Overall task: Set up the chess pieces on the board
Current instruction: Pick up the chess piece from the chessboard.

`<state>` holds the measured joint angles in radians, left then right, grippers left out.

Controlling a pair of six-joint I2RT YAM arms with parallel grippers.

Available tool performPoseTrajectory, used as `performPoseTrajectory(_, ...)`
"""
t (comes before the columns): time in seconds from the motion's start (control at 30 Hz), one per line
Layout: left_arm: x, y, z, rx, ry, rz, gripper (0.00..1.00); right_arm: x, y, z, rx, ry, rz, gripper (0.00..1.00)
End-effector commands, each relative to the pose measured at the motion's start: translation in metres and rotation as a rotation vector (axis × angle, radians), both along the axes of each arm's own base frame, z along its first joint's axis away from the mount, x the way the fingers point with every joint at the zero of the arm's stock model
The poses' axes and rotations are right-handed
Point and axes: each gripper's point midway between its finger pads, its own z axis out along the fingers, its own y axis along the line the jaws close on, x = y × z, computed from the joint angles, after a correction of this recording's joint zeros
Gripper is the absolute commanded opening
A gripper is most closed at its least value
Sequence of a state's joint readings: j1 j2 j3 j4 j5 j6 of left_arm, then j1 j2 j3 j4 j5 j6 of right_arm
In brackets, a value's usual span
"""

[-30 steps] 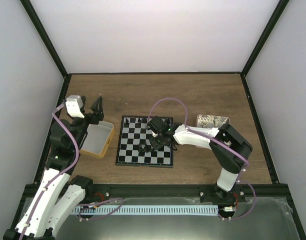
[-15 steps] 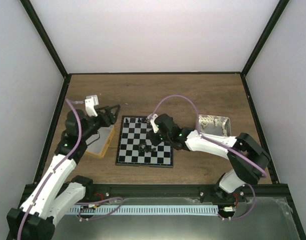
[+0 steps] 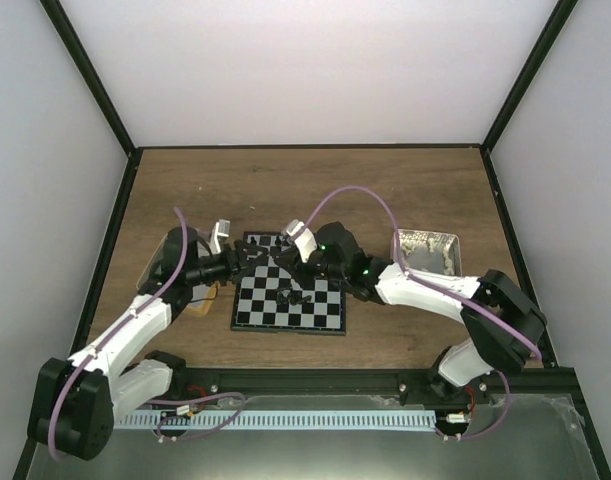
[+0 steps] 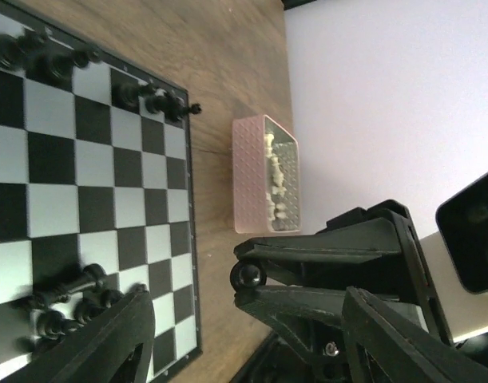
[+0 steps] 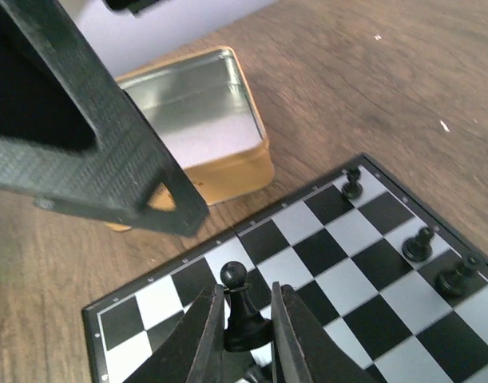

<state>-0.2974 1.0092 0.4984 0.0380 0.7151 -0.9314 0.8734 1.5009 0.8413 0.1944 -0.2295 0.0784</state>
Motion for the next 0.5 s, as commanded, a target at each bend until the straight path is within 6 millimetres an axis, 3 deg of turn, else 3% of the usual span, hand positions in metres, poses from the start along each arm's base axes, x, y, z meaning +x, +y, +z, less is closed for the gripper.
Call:
performPoseTrajectory(0.0,-0.0068,-0.0138,0.0146,-0.115,0.01,-0.068,0.6,-0.0099,0.0086,0.031,0.091,-0.073,0.094,0.15)
performPoseTrajectory(0.47,-0.0032,-0.0213,0.0106,-0.202,0.063,-0.064,0.29,-0.0151,0.0127,0.0374,0.119,-0.078,0.132,0.15)
